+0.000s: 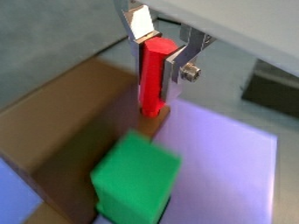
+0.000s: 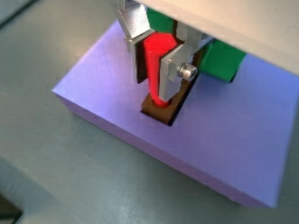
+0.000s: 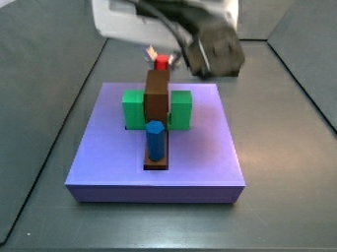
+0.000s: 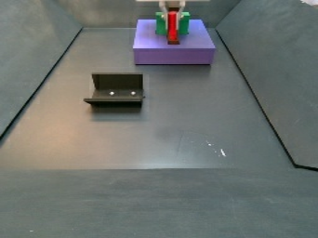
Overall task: Pick up the red object. Move up. Move to above the board. Insert the red object.
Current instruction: Insert the red object.
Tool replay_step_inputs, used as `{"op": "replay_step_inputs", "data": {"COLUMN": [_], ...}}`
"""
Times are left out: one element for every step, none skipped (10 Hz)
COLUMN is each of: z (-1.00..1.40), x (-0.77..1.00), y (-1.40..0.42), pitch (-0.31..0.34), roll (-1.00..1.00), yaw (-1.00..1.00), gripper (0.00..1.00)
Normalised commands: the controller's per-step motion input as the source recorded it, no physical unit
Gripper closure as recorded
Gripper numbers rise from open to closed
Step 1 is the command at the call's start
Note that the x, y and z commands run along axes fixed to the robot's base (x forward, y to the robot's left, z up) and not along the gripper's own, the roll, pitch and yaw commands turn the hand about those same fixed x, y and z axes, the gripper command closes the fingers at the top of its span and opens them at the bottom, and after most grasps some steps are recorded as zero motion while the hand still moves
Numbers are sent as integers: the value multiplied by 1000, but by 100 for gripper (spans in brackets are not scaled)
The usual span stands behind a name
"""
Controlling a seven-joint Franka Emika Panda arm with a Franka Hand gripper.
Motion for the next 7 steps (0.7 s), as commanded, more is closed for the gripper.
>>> {"op": "replay_step_inputs", "data": {"z": [-614,-546,-546,-471,-274,0,0], "x": [397,249,191,169,0,0,0], "y": [0,46,71,46,0,0,0], "pitch": [229,203,184,136,11,0,0], "roll": [187,161,144,103,46,-9,0], "yaw": [-234,-154,-109,-69,-49,0,0], "gripper": [100,100,100,100,100,100,100]}}
